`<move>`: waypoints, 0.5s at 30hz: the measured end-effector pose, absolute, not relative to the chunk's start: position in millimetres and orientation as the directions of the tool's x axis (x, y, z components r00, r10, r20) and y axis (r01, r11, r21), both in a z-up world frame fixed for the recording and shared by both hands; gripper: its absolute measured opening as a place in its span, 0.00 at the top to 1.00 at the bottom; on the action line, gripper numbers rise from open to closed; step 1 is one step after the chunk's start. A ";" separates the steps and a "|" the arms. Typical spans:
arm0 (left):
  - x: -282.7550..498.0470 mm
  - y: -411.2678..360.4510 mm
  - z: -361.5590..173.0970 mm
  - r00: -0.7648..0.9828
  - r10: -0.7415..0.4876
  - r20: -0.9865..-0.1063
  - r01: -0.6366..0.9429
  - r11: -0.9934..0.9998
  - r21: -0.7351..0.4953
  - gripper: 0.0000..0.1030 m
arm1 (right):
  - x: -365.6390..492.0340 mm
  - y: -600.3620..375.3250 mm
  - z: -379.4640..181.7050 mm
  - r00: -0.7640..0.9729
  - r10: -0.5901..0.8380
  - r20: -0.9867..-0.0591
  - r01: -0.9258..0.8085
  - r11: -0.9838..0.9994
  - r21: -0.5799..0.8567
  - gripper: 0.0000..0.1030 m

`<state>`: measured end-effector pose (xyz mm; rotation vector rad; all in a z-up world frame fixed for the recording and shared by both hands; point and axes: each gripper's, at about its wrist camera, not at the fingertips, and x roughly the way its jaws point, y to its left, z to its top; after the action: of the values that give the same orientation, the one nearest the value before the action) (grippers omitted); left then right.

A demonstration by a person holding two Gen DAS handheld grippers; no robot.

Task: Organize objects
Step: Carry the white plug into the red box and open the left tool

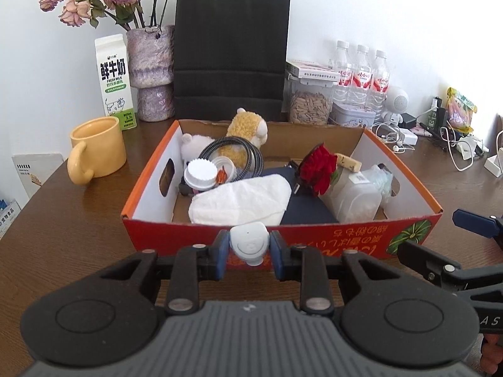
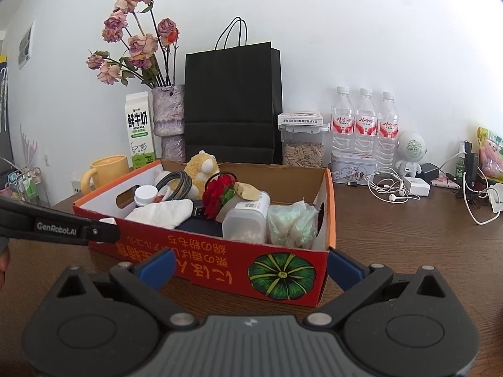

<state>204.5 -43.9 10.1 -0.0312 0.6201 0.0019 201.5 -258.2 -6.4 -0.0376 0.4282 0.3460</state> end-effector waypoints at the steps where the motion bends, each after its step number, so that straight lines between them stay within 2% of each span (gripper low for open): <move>1: 207.3 -42.8 13.8 0.819 -0.010 -0.574 -0.008 1.000 -0.029 0.73 | 204.3 -257.3 -3.2 0.855 0.319 -0.409 -0.333 0.942 0.039 0.00; 15: 268.3 -35.7 22.9 0.837 -0.016 -0.547 0.009 1.000 -0.016 0.73 | 253.3 -240.8 11.1 0.862 0.291 -0.416 -0.303 0.952 0.039 0.00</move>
<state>268.3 -35.7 22.9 -0.0129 0.5791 -0.0136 253.3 -240.8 11.1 -0.0277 0.4318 0.3117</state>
